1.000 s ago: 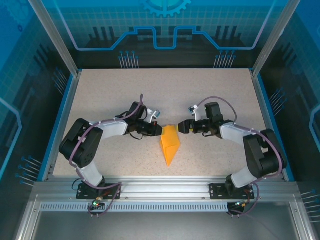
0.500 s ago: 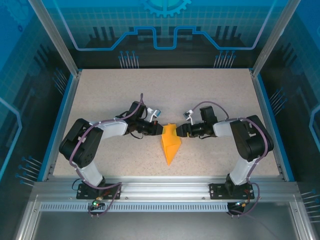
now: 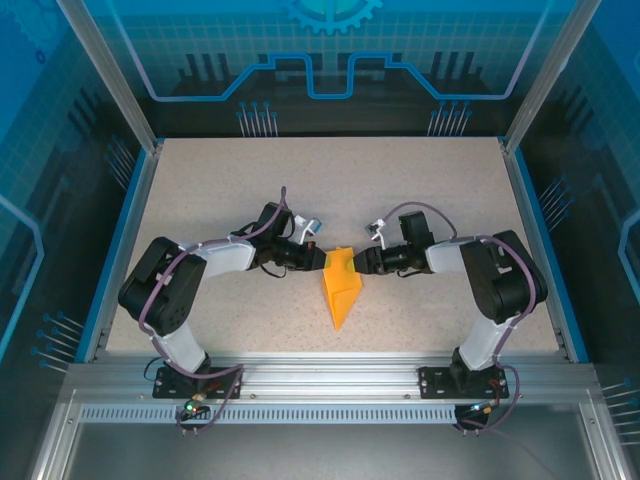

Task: Fold a paper plane with a square sheet of paper (fold left side to right side)
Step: Fold the wing for the fifth time at the center of the table.

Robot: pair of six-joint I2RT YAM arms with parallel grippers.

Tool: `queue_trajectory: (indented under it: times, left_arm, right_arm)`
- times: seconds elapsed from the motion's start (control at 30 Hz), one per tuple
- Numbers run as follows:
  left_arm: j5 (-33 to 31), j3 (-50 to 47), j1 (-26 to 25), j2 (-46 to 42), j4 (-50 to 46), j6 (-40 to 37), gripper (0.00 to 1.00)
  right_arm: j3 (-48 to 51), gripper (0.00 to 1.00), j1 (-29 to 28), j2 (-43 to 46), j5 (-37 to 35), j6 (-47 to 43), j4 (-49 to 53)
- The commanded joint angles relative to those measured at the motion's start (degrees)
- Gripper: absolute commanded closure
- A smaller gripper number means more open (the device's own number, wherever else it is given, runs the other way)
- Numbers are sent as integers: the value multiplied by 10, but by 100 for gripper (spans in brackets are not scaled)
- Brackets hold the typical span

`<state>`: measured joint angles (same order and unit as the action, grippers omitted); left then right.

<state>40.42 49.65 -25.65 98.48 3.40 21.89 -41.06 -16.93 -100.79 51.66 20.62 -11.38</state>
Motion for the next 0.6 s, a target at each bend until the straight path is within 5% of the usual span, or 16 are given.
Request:
queue_trajectory:
  times: [0.0, 0.23, 0.4, 0.57]
  left_arm:
    - [20, -5, 3, -2, 12, -20, 99]
    - [20, -4, 3, 1, 11, -21, 99]
    - [20, -4, 3, 1, 11, -22, 98]
    - [8, 4, 3, -4, -1, -27, 77]
  right_arm:
    - [-15, 59, 0, 21, 9, -15, 24]
    - [-14, 63, 2, 30, 2, -23, 43]
    - [-15, 76, 1, 29, 3, -19, 50]
    - [-18, 95, 1, 40, -14, -11, 80]
